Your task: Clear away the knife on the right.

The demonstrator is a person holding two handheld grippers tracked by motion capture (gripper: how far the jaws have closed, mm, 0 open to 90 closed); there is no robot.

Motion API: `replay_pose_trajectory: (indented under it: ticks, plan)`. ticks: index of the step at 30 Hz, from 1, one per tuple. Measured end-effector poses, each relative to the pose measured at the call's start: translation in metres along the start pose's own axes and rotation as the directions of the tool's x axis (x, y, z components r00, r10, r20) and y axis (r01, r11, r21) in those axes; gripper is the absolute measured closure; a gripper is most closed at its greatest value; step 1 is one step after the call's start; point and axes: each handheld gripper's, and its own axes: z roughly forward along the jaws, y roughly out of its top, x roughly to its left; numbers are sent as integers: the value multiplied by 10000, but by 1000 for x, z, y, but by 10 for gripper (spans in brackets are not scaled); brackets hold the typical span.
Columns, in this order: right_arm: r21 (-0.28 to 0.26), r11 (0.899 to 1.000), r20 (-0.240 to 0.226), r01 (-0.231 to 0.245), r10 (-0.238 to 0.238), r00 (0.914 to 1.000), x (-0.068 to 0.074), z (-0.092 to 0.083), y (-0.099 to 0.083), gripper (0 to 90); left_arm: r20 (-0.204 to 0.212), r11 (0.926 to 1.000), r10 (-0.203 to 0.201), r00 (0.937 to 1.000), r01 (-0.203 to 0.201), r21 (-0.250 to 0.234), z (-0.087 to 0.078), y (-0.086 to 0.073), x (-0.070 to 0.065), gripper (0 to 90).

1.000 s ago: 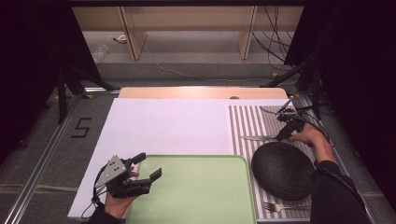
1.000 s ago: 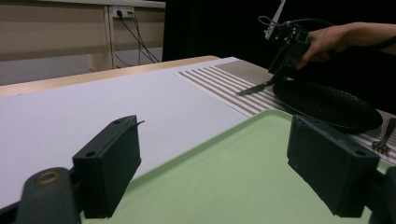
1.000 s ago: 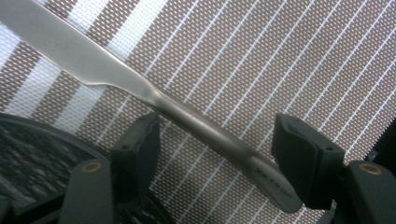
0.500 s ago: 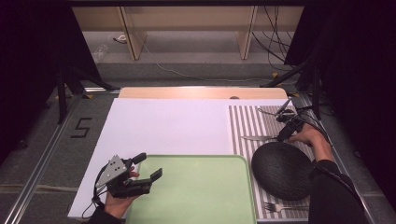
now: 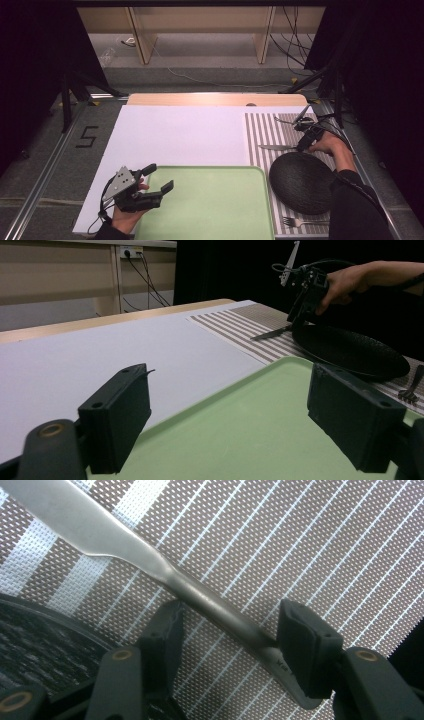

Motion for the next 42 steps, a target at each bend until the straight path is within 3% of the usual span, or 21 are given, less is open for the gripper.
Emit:
replay_pose_trajectory:
  ticks: [9,18,35,42]
  plan:
    - [7,9997,-172,259,-259,9995,2,-1,1,543,-10,10000,7,10000,-7,3,0,0,0,172]
    - [254,9952,-248,949,-943,9952,6,-1,5,648,-36,10000,-44,10000,44,-18,0,0,1,172]
    - [367,9889,-600,1438,-1415,9881,9,-1,7,767,-16,10000,-50,10000,50,-8,0,0,1,173]
    - [418,9775,-379,2067,-2051,9780,14,-2,9,800,-46,10000,-38,10000,38,3,0,0,1,174]
